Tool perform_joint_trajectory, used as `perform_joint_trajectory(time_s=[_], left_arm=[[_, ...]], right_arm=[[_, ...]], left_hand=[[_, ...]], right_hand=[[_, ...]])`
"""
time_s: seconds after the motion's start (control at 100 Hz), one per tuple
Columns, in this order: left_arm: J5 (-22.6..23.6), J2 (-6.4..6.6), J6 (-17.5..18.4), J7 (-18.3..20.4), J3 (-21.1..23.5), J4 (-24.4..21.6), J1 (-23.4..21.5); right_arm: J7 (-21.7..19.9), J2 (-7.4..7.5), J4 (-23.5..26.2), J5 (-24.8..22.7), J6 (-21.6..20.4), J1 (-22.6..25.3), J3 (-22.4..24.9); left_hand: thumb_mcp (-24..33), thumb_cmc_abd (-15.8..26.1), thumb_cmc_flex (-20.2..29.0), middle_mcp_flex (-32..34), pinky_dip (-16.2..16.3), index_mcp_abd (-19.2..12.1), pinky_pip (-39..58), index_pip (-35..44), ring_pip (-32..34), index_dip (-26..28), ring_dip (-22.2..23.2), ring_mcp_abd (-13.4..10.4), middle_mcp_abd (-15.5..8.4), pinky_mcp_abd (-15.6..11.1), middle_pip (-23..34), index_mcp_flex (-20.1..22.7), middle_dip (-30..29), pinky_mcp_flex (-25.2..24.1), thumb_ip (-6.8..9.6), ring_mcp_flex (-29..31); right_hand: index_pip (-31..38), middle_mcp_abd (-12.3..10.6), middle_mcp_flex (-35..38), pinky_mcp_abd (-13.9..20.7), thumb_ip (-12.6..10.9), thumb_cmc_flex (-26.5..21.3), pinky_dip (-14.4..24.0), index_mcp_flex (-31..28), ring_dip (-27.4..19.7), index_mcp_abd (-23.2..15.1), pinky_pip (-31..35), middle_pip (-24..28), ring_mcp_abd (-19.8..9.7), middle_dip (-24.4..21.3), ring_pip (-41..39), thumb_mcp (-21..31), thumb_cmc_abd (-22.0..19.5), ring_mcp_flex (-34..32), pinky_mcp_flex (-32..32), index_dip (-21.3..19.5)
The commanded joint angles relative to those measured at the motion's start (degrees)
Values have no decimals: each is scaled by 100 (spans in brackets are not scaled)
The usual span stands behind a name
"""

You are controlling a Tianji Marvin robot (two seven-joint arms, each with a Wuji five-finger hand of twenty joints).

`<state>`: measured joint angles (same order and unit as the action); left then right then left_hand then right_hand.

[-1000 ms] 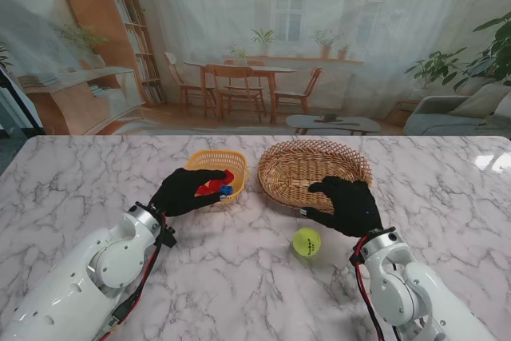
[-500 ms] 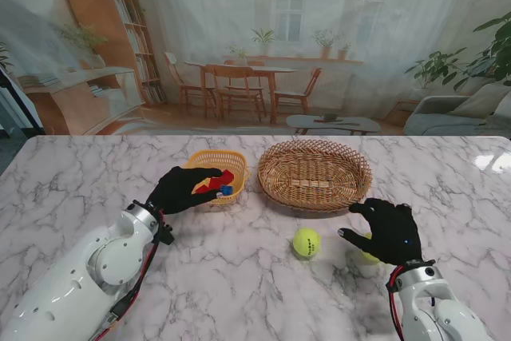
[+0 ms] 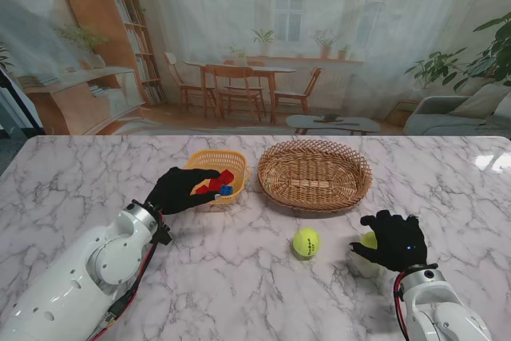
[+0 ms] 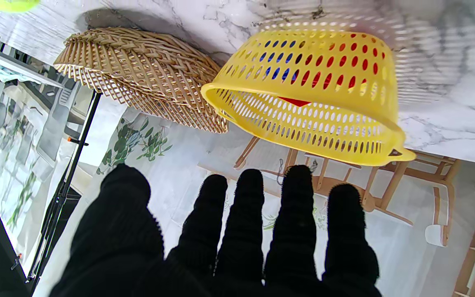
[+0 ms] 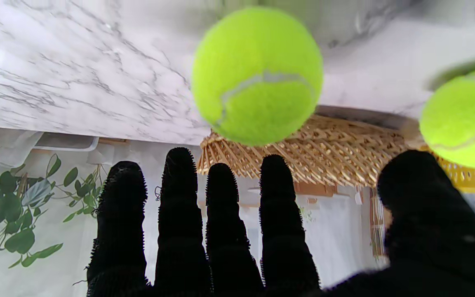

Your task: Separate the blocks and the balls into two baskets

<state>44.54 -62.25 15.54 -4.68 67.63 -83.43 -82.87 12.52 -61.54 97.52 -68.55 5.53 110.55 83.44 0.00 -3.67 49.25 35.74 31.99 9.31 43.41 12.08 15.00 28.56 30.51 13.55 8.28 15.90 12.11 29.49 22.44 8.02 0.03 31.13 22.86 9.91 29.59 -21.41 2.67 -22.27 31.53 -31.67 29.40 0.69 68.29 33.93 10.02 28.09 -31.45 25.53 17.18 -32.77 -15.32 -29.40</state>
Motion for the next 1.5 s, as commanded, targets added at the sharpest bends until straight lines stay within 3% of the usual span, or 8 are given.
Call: perform_joint_trajectory(time_s=[0.0,0.18,0.45,0.64,0.86,1.17,1.33,1.49], left_arm=[[26,15,-20,91,-11,20,19],[42,15,-11,76,13,25,12],[68,17,-52,68,13,26,6],[89,20,-49,66,0,40,18],[107,25,-71,80,-12,39,23],[152,29,-93,75,-18,45,33],[171,35,-96,94,-50,62,63],[200,40,-98,100,-62,69,78]], right_arm=[[-211,48,104,-149,116,43,27],[-609,87,124,-325,313,-7,-24],[-537,99,-242,-240,457,-242,-235],[-536,94,-440,-70,535,-365,-384],[-448,74,-621,120,676,-490,-535],[-207,53,-816,232,728,-640,-675],[-76,24,-693,321,537,-572,-528],[62,-5,-570,416,310,-572,-389]], left_hand=[[-124,273,1,14,116,-43,22,-105,90,-66,68,-8,-58,160,5,-145,86,-106,37,14],[-128,268,-7,22,119,-52,15,-107,87,-67,68,-14,-57,166,3,-144,86,-106,36,17],[-125,273,-5,-55,115,-48,-8,-121,51,-71,50,-19,-37,150,-34,-172,72,-119,35,-45],[-125,267,-2,-45,115,-44,-19,-124,43,-70,41,-23,-40,150,-34,-172,70,-119,35,-51],[-129,269,-7,-59,116,-50,-32,-128,34,-70,32,-20,-33,148,-45,-176,64,-126,33,-68],[-125,269,-4,-66,114,-45,-49,-133,29,-71,23,-19,-36,150,-54,-178,60,-124,33,-75],[-125,265,-6,-70,115,-44,-55,-138,23,-72,18,-18,-35,146,-57,-185,59,-131,32,-85],[-121,268,-3,-69,114,-44,-64,-136,20,-70,13,-14,-32,146,-60,-178,56,-128,33,-84]], right_hand=[[84,63,-162,72,-63,104,117,181,51,15,139,121,-60,91,-285,153,210,-33,-57,-87],[107,66,-163,206,-64,72,289,189,138,54,402,199,-84,219,-466,370,534,-95,-236,-158],[68,103,-184,382,-37,17,377,255,269,124,598,286,-86,265,-774,478,730,-192,-544,-161],[194,223,-99,813,-36,-180,290,234,503,366,826,718,-66,448,-1388,597,845,-418,-1266,-222],[432,224,103,1061,74,-142,146,59,630,479,1207,1128,-111,669,-1914,1558,971,-738,-1853,-325],[1034,57,346,1429,143,-968,174,-182,911,381,1816,1709,-328,1051,-2664,2543,842,-1113,-2445,-525],[1740,30,525,1477,659,-1666,86,-86,899,321,1898,1746,-349,1115,-2752,2654,970,-1288,-2638,64],[1883,49,600,1456,690,-1782,85,-109,901,308,1912,1745,-329,1140,-2761,2666,1022,-1337,-2684,186]])
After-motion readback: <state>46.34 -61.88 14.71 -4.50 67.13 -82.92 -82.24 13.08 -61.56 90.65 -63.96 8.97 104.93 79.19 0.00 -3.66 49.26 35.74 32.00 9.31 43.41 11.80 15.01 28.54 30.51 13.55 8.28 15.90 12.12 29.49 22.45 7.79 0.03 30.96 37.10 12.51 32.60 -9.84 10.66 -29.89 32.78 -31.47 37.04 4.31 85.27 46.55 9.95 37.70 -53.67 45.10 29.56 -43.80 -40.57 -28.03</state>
